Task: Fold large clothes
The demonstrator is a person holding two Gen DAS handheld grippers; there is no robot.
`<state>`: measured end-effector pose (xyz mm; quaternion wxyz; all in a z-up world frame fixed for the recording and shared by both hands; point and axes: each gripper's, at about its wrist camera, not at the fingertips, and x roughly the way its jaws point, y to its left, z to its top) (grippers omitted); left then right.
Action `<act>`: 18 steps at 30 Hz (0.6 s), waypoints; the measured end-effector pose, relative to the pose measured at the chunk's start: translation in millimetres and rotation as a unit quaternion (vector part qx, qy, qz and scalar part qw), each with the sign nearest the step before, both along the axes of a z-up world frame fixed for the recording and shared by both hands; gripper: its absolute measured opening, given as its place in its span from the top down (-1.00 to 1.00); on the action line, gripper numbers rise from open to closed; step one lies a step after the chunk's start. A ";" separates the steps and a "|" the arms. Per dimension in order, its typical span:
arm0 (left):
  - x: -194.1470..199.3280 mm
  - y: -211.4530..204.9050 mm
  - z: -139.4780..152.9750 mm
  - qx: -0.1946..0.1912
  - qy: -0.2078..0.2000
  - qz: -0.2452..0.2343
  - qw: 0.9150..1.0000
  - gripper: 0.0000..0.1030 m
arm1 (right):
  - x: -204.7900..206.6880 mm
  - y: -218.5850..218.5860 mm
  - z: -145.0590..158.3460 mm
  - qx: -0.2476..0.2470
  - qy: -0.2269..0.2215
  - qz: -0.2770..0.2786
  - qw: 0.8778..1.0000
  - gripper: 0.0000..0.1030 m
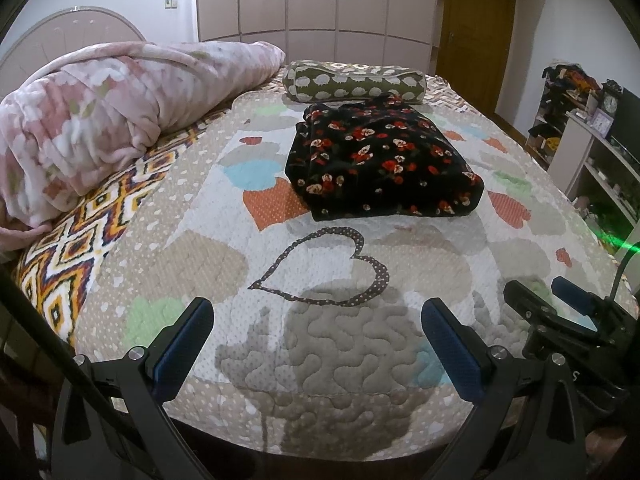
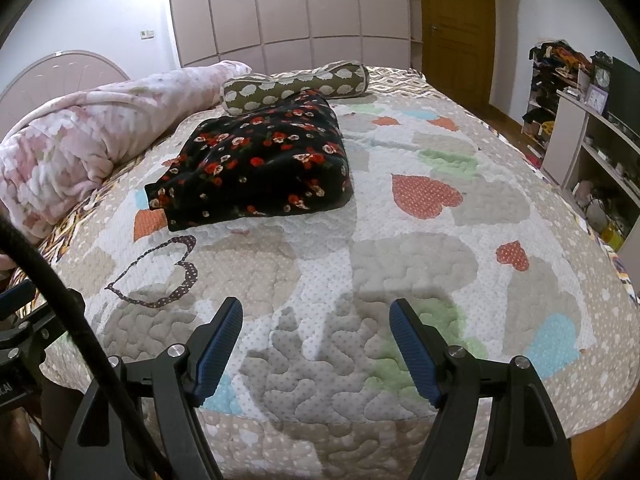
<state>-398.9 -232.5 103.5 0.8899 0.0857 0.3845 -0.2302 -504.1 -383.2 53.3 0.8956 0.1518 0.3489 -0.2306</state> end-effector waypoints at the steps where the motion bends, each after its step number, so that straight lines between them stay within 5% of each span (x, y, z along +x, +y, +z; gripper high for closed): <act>1: 0.9 -0.2 -1.6 0.001 0.002 0.001 1.000 -1.00 | -0.1 -0.3 -0.8 0.000 0.001 0.000 1.000 -0.56; 18: 48.7 4.7 -81.4 0.060 0.084 0.048 0.994 -1.00 | 7.2 -0.3 -19.4 0.009 0.035 0.003 0.999 -0.59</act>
